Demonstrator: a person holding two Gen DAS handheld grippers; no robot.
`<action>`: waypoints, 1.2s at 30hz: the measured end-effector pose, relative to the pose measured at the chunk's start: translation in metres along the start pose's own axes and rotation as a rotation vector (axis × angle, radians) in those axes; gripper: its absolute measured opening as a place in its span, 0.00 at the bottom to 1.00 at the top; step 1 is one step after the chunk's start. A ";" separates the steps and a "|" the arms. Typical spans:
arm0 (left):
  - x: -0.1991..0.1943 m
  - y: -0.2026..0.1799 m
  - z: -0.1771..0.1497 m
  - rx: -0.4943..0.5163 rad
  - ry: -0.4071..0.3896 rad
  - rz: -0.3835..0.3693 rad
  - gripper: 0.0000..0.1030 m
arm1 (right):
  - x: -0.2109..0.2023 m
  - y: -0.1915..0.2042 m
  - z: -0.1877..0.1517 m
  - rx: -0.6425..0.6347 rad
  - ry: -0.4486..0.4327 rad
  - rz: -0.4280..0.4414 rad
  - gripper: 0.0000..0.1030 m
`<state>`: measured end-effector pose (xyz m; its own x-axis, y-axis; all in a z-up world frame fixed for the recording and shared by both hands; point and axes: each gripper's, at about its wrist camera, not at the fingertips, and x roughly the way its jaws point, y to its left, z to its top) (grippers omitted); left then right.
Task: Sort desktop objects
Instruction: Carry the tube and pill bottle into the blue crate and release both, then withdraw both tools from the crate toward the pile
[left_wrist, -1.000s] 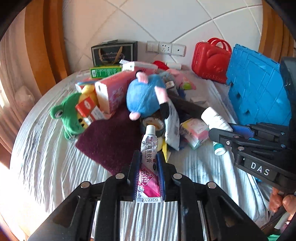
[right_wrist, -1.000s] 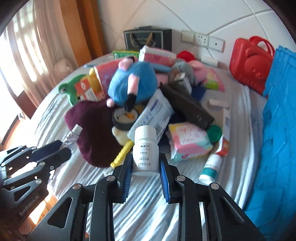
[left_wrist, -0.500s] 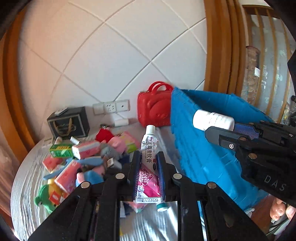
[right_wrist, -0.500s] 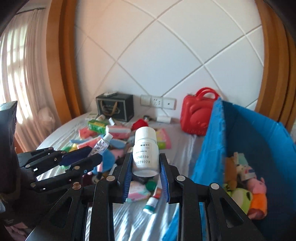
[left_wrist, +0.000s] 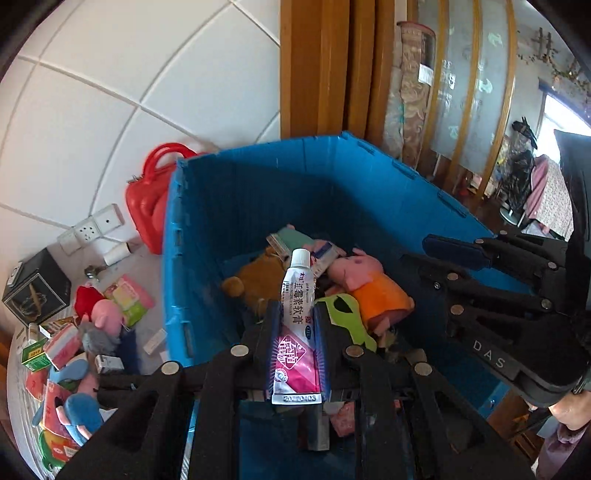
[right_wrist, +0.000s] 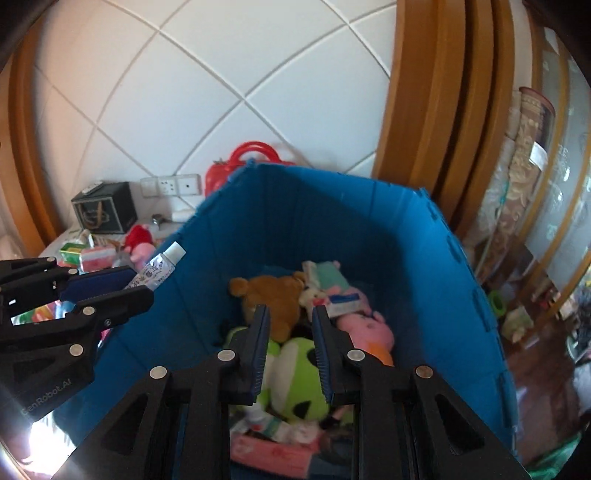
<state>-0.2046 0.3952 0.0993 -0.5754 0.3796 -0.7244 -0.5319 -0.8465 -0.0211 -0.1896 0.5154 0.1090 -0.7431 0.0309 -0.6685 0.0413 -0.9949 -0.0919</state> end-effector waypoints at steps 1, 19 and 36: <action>0.008 -0.007 0.000 0.010 0.024 -0.003 0.17 | 0.003 -0.008 -0.006 0.003 0.021 -0.013 0.23; 0.026 -0.031 -0.008 -0.003 0.070 0.047 0.54 | -0.005 -0.086 -0.050 0.117 0.033 -0.046 1.00; -0.085 0.070 -0.073 -0.217 -0.228 0.203 0.54 | -0.046 -0.023 -0.027 0.178 -0.186 0.199 1.00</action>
<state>-0.1477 0.2766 0.1094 -0.7922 0.2485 -0.5574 -0.2627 -0.9632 -0.0562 -0.1382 0.5394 0.1218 -0.8419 -0.1679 -0.5129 0.0928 -0.9813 0.1689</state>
